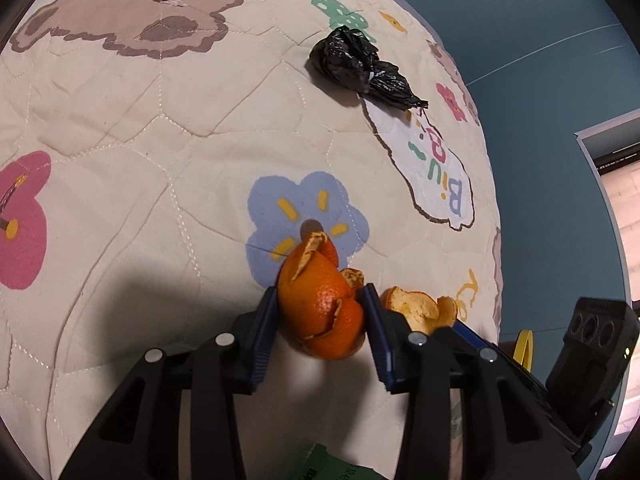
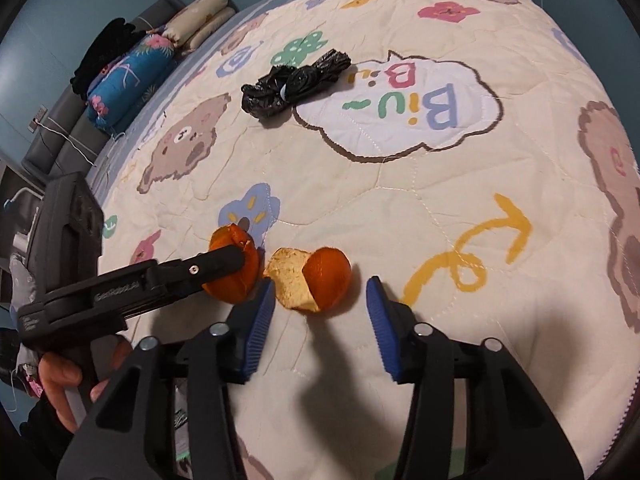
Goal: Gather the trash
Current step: 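Grasp the large orange peel with the left tool while the right tool grasps the smaller peel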
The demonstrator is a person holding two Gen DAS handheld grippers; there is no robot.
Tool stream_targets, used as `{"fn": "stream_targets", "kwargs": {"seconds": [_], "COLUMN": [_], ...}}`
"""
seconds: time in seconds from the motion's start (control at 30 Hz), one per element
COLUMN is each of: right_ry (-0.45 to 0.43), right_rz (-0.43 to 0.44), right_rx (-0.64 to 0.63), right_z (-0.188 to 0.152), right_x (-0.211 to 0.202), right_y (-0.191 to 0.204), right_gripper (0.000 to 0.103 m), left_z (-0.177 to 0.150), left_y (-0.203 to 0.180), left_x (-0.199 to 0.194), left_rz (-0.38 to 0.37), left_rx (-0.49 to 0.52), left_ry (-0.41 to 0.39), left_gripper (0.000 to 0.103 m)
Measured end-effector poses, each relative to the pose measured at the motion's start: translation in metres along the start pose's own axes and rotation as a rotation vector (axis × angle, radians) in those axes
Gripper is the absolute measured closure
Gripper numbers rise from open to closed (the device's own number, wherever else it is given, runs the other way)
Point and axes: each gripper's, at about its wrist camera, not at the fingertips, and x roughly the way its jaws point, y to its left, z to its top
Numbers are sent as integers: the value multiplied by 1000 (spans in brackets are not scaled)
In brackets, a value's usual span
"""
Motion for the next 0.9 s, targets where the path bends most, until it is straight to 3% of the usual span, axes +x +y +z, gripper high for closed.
{"fn": "stream_targets", "kwargs": {"seconds": [0.07,0.13,0.53,0.9], "right_ry": [13,15,-41,-138], "right_rz": [-5,-18,34,96], "right_rx": [-7,-14,27,49], "right_z": [2,3,6,4], "right_x": [8,13,-3,-62], "right_y": [2,3,-8,-1], "right_gripper": [71,85,91,92], "left_z": [1,2,-1,1], "left_y": [0,0,-11,-24], "left_x": [0,-1,-18,-81], "left_rz": [-2,-6,7,73], "left_rx": [1,2,73,130], "left_ry": [-1,-2,-70,-265], "left_gripper": [65,66,69,69]}}
